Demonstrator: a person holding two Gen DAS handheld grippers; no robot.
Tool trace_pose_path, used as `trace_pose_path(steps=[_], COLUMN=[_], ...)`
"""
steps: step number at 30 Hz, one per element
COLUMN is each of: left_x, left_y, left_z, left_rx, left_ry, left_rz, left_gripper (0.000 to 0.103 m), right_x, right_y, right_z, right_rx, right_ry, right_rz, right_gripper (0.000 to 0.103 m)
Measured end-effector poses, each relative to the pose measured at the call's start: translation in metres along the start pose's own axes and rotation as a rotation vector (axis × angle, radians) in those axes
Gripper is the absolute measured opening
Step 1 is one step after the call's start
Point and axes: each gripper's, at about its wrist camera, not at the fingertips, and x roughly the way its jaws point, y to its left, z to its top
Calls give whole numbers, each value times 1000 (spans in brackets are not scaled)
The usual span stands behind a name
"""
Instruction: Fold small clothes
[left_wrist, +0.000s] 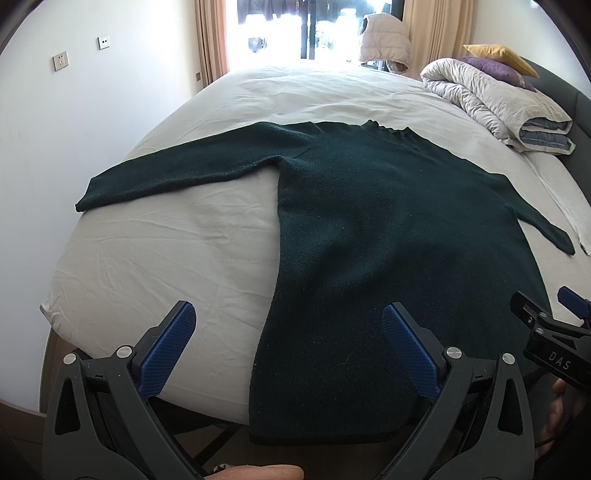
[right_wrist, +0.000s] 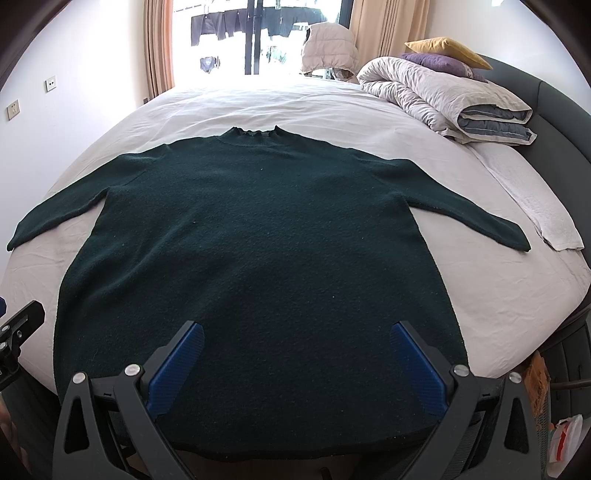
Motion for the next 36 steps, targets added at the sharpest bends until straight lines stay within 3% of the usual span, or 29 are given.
trace_pose_path(steps=[20, 25, 28, 33, 36], left_x=[6, 6, 5, 21, 29], left_y=[6, 20, 36, 83, 119], left_z=[2, 5, 7, 15, 22], left_rx=[-17, -79, -127, -262, -350], left_ry=[16, -9, -47, -23, -73], left_rz=[-27, -150, -177, -269, -317], left_gripper=[103, 103, 103, 103, 103], right_x=[1, 3, 4, 8, 12], right_y=[1, 5, 10, 25, 38], right_z=[-1, 1, 4, 15, 27], right_rx=[-3, -11, -25, -66, -99], right_ry=[7, -1, -23, -72, -100], right_rz=[-1, 14, 34, 87, 138], right_gripper=[103, 103, 103, 103, 103])
